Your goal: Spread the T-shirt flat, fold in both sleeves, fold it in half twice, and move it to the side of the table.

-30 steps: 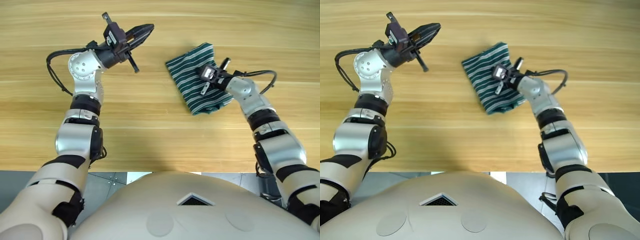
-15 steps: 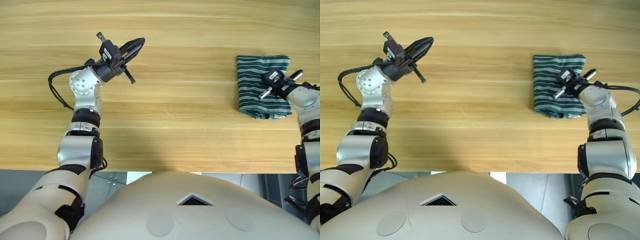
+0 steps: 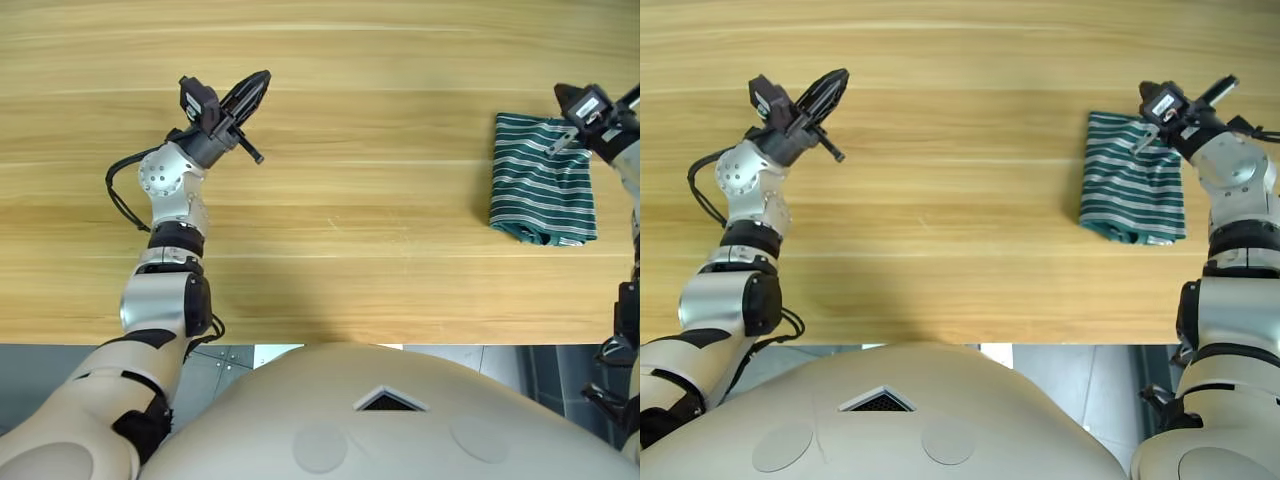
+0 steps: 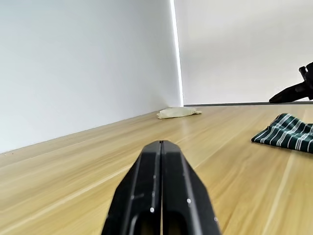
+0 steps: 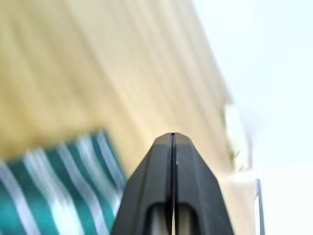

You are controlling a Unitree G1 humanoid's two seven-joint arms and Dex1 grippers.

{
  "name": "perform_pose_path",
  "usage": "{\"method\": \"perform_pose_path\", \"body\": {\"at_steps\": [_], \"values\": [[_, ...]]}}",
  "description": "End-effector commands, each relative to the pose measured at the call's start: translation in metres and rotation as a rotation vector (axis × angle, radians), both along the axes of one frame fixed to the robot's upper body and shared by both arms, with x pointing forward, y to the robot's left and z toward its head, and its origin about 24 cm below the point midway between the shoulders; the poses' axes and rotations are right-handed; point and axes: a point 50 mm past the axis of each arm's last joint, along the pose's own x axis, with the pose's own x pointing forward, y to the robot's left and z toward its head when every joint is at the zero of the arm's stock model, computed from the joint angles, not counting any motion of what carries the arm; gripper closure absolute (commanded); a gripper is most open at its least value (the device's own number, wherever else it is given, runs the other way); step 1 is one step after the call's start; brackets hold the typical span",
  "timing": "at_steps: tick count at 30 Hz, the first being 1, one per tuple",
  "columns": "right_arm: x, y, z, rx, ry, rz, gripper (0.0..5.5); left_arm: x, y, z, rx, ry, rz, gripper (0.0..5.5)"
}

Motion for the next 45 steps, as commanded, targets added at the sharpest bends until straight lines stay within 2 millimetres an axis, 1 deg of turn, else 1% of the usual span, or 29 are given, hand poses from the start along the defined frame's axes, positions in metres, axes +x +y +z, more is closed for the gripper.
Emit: {"method": "perform_pose_path", "body": {"at_steps": [1, 2, 3, 4, 6, 7, 8, 9, 10, 11, 12, 14, 15, 19, 22, 28, 39, 42, 45], "values": [[0.013, 0.063, 0.020, 0.186, -0.182, 0.214, 5.50, 0.017, -0.001, 0.012, -0.097, 0.028, 0.043, 5.48], [0.015, 0.079, 0.020, 0.283, -0.192, 0.256, 5.50, 0.021, 0.000, 0.012, -0.113, 0.049, 0.069, 5.48], [0.019, 0.101, 0.015, 0.401, -0.171, 0.303, 5.50, 0.025, 0.001, 0.011, -0.123, 0.076, 0.117, 5.48], [0.022, 0.117, 0.008, 0.508, -0.134, 0.331, 5.50, 0.029, 0.000, 0.010, -0.133, 0.102, 0.155, 5.48], [0.029, 0.148, -0.009, 0.777, 0.006, 0.368, 5.50, 0.036, -0.003, 0.008, -0.186, 0.163, 0.229, 5.48], [0.033, 0.160, -0.015, 1.033, 0.119, 0.382, 5.50, 0.039, -0.004, 0.005, -0.228, 0.209, 0.269, 5.48], [0.038, 0.167, -0.020, 1.296, 0.223, 0.406, 5.50, 0.042, -0.005, 0.003, -0.256, 0.250, 0.308, 5.48], [0.043, 0.168, -0.027, 1.591, 0.314, 0.363, 5.50, 0.043, -0.005, -0.002, -0.284, 0.304, 0.362, 5.48], [0.047, 0.171, -0.034, 1.778, 0.366, 0.298, 5.50, 0.045, -0.006, -0.006, -0.292, 0.349, 0.407, 5.48], [0.049, 0.172, -0.041, 1.855, 0.388, 0.198, 5.50, 0.045, -0.006, -0.009, -0.303, 0.383, 0.448, 5.48], [0.049, 0.176, -0.049, 1.879, 0.412, 0.099, 5.50, 0.046, -0.006, -0.012, -0.345, 0.431, 0.486, 5.48], [0.046, 0.180, -0.065, 1.846, 0.447, -0.068, 5.50, 0.044, -0.005, -0.021, -0.415, 0.505, 0.541, 5.48], [0.044, 0.179, -0.070, 1.860, 0.451, -0.111, 5.50, 0.042, -0.004, -0.025, -0.440, 0.528, 0.561, 5.48], [0.042, 0.172, -0.075, 1.848, 0.442, -0.169, 5.50, 0.040, 0.003, -0.031, -0.542, 0.622, 0.631, 5.48], [0.041, 0.174, -0.076, 1.793, 0.436, -0.174, 5.50, 0.040, 0.002, -0.033, -0.495, 0.633, 0.660, 5.48], [0.042, 0.173, -0.077, 1.751, 0.440, -0.214, 5.50, 0.040, 0.002, -0.034, -0.521, 0.654, 0.676, 5.48], [0.044, 0.169, -0.079, 1.729, 0.421, -0.302, 5.50, 0.043, -0.002, -0.034, -0.485, 0.673, 0.681, 5.48], [0.046, 0.167, -0.081, 1.654, 0.420, -0.387, 5.50, 0.044, -0.004, -0.032, -0.471, 0.675, 0.683, 5.48], [0.046, 0.166, -0.081, 1.614, 0.414, -0.417, 5.50, 0.045, -0.006, -0.032, -0.466, 0.677, 0.683, 5.48]]}}
